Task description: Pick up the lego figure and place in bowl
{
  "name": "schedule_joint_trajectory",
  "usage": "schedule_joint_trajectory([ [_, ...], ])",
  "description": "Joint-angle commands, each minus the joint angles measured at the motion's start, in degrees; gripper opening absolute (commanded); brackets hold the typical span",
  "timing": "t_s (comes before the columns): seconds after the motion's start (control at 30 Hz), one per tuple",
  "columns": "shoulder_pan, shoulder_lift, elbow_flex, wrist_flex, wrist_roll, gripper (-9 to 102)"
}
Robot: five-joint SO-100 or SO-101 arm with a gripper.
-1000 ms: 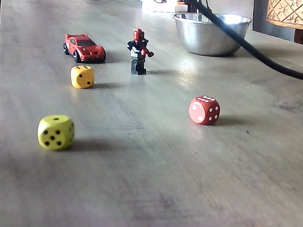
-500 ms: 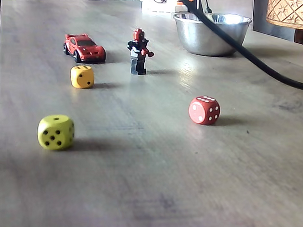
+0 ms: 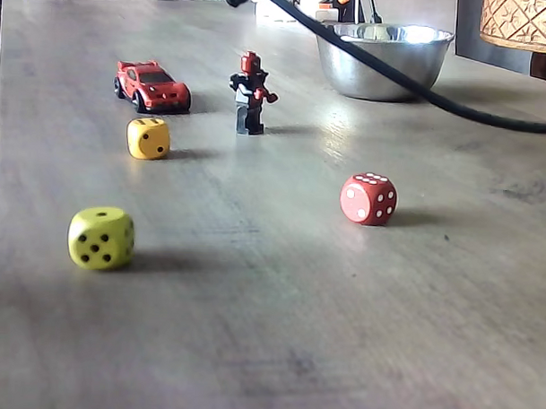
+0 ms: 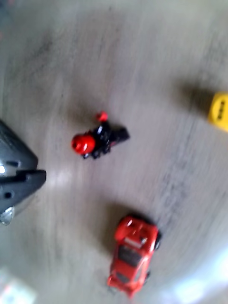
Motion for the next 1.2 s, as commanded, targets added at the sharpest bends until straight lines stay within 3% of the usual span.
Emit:
schedule_joint_trajectory([
  [0.0, 0.26, 0.26, -3.08, 0.18, -0.53, -1],
  [0.73, 3.52, 0.26, -3.08, 0.18, -6.77, 0],
  [1.17, 3.43, 0.18, -3.08, 0.00, -6.86, 17],
])
